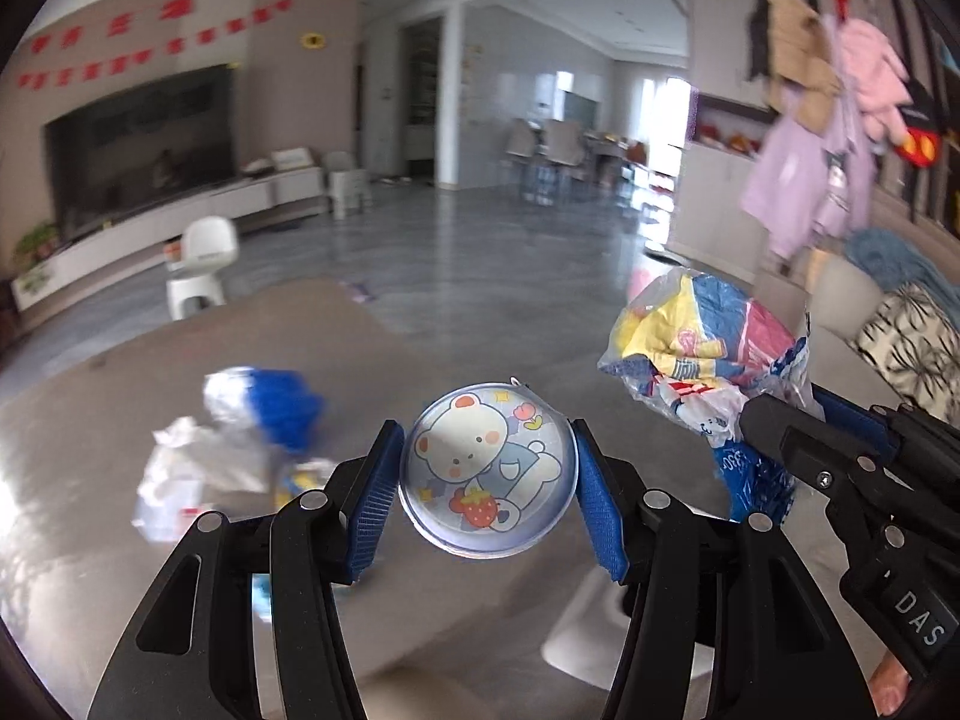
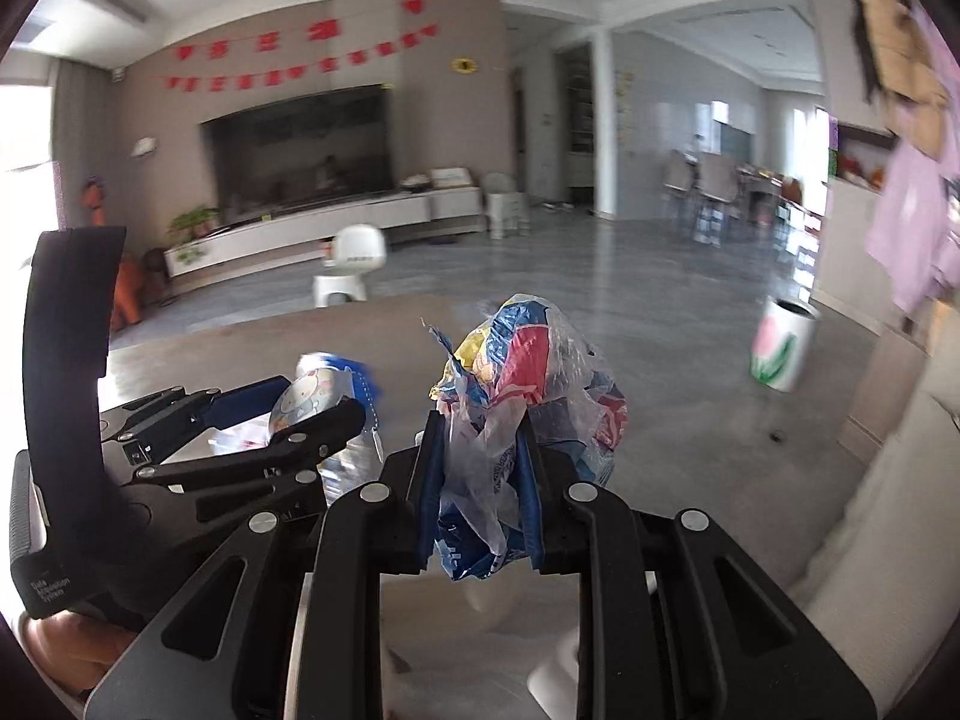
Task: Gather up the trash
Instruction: 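Carry the coin purse and plastic bag over to the white trash bin, then open left gripper over the bin while right gripper drops the bag in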
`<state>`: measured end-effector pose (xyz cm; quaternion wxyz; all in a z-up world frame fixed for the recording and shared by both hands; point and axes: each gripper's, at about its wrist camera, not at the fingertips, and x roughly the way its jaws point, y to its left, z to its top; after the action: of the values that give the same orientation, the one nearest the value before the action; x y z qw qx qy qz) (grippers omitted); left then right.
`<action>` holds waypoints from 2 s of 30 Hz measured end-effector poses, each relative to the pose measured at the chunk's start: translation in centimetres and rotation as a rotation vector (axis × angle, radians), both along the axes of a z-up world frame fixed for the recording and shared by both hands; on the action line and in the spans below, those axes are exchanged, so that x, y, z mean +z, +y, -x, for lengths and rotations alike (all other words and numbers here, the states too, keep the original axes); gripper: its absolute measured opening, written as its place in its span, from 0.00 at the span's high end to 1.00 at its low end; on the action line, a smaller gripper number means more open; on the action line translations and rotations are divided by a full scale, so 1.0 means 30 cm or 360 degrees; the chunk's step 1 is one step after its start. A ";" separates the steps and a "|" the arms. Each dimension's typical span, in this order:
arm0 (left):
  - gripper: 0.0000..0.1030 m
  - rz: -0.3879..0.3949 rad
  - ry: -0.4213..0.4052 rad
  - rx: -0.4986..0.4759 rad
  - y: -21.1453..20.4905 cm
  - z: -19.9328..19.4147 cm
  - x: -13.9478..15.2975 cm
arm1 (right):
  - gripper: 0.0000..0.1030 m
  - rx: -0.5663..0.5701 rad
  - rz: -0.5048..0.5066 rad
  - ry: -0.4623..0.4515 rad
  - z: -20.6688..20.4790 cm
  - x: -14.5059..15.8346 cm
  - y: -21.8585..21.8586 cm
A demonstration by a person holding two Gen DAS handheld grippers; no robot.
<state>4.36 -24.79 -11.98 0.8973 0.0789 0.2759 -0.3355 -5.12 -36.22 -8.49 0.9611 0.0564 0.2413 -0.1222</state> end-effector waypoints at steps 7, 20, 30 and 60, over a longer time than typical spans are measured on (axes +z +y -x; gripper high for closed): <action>0.46 -0.0059 0.0083 -0.0258 -0.206 0.075 -0.098 | 0.77 -0.0253 0.0002 0.0049 0.141 -0.070 -0.165; 0.36 -0.0250 0.0291 -0.0628 -0.539 0.179 -0.302 | 0.77 -0.0501 -0.0012 0.0152 0.290 -0.229 -0.380; 0.05 -0.0413 0.0274 -0.0572 -0.624 0.176 -0.385 | 0.77 -0.0577 -0.0093 0.0202 0.313 -0.292 -0.461; 0.05 -0.0173 0.0098 0.0085 -0.113 -0.069 -0.149 | 0.04 -0.0228 0.0033 0.0177 0.026 -0.209 -0.288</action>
<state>6.44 -28.17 -16.47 0.8914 0.1097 0.3232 -0.2982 -5.91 -44.86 -14.76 0.9355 0.0566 0.2885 -0.1960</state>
